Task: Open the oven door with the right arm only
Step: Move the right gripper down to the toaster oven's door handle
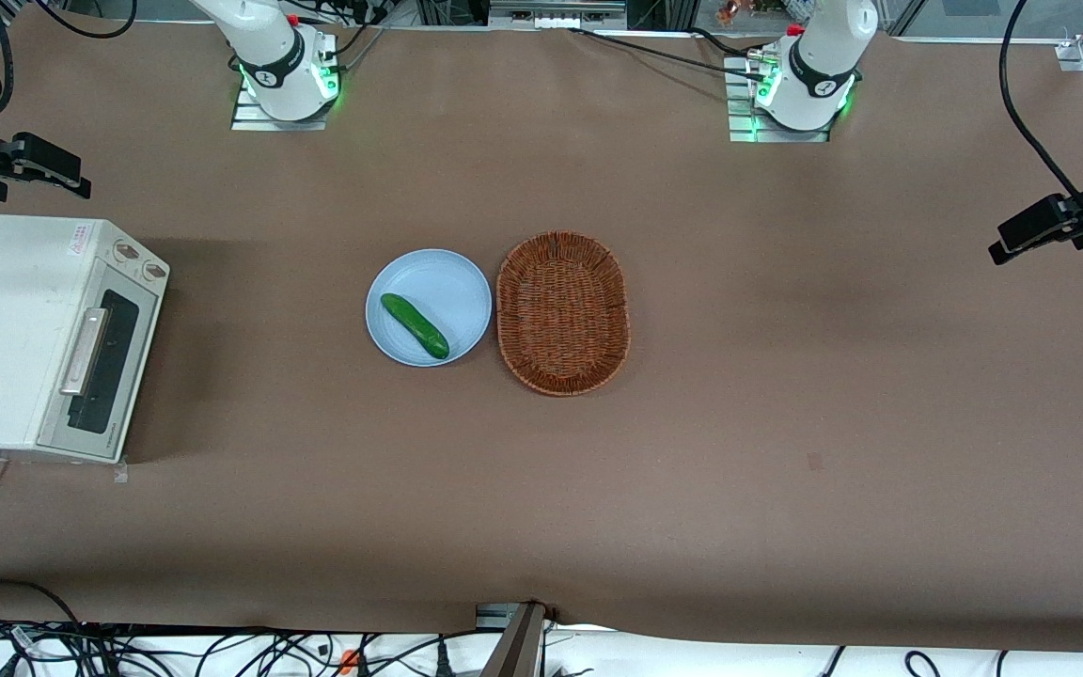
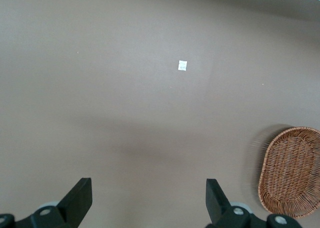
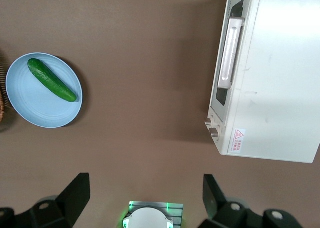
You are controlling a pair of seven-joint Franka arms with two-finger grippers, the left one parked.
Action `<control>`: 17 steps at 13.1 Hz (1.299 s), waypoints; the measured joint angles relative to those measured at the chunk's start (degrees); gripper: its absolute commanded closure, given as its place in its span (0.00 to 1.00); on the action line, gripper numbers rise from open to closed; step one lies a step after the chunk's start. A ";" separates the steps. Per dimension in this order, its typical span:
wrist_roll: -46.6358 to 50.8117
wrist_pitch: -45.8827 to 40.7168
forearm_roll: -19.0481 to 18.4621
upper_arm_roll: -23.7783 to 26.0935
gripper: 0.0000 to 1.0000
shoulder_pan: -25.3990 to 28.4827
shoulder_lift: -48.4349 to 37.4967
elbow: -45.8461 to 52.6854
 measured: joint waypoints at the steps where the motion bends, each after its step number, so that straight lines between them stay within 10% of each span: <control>1: 0.00 -0.02 0.00 0.00 0.18 0.00 0.08 -0.05; 5: -0.04 -0.79 0.00 0.10 0.75 0.61 2.42 -0.27; 8: -0.04 -1.80 -0.98 0.21 0.96 2.45 6.03 -0.54; 17: -1.71 10.54 -20.89 0.28 1.00 5.94 23.90 -1.00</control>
